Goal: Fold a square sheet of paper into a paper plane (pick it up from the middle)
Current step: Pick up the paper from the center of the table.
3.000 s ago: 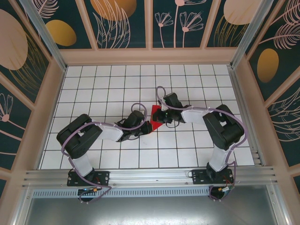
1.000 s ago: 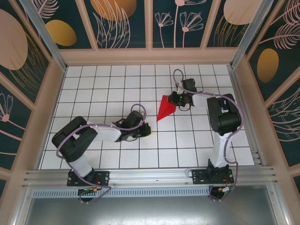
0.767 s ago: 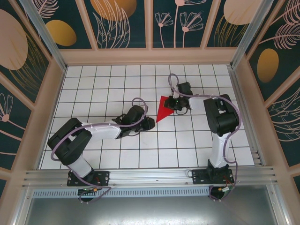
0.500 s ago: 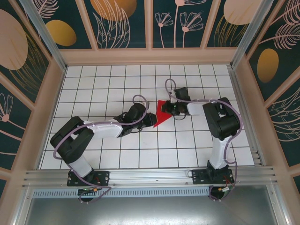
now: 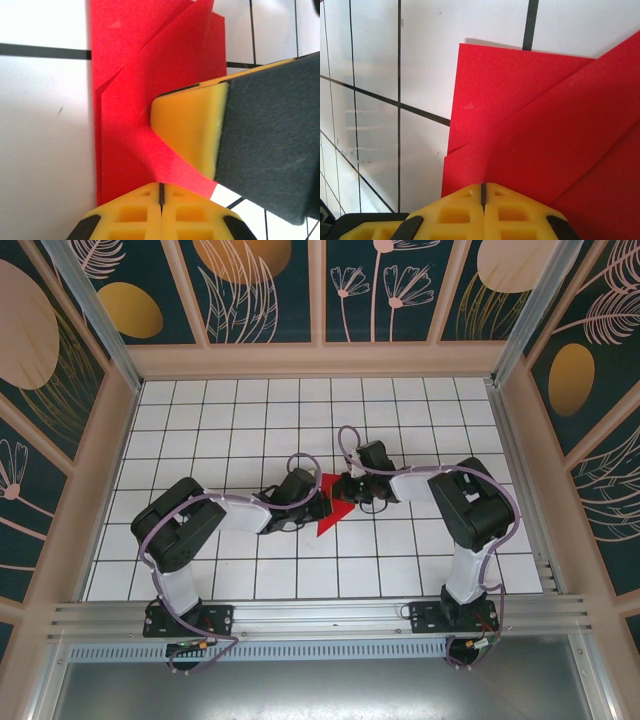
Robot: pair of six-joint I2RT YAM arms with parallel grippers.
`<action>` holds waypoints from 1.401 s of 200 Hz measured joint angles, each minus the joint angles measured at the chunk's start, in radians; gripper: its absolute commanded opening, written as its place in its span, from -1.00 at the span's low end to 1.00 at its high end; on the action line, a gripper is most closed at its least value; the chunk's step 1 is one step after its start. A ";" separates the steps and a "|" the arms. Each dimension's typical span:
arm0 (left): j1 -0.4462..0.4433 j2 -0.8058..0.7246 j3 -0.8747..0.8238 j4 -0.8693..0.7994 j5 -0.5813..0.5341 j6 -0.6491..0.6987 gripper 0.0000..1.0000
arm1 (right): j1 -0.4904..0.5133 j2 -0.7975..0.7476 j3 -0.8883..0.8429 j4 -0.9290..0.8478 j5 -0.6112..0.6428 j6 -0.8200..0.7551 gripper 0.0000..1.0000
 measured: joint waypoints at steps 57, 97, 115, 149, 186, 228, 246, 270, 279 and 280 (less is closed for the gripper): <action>0.002 -0.001 -0.033 0.045 0.010 -0.018 -1.00 | -0.083 0.013 0.007 0.020 -0.014 -0.036 -0.99; 0.002 -0.005 -0.054 0.076 0.009 -0.022 -1.00 | -0.173 0.089 0.111 -0.005 -0.037 -0.066 -1.00; 0.002 -0.009 -0.057 0.076 0.010 -0.022 -1.00 | -0.193 0.131 0.187 -0.035 -0.014 -0.078 -1.00; 0.002 -0.013 -0.045 0.048 0.012 -0.021 -1.00 | -0.237 0.135 0.252 -0.047 0.058 -0.080 -0.95; 0.002 -0.015 0.006 -0.031 0.017 -0.009 -0.39 | -0.206 -0.002 0.163 -0.074 0.090 -0.029 -0.35; 0.003 -0.117 0.047 -0.115 -0.059 -0.021 0.47 | -0.118 -0.187 0.012 -0.088 0.105 0.116 0.14; 0.013 -0.190 0.048 -0.130 -0.109 -0.036 0.59 | -0.104 -0.205 0.001 -0.097 0.116 0.195 0.16; 0.041 -0.239 0.035 -0.127 -0.143 -0.060 0.73 | -0.092 -0.201 0.001 -0.106 0.140 0.266 0.16; 0.051 -0.254 0.018 -0.127 -0.155 -0.064 0.79 | -0.083 -0.192 0.001 -0.106 0.140 0.284 0.16; 0.052 -0.256 0.015 -0.126 -0.156 -0.065 0.80 | -0.081 -0.190 0.001 -0.106 0.140 0.288 0.16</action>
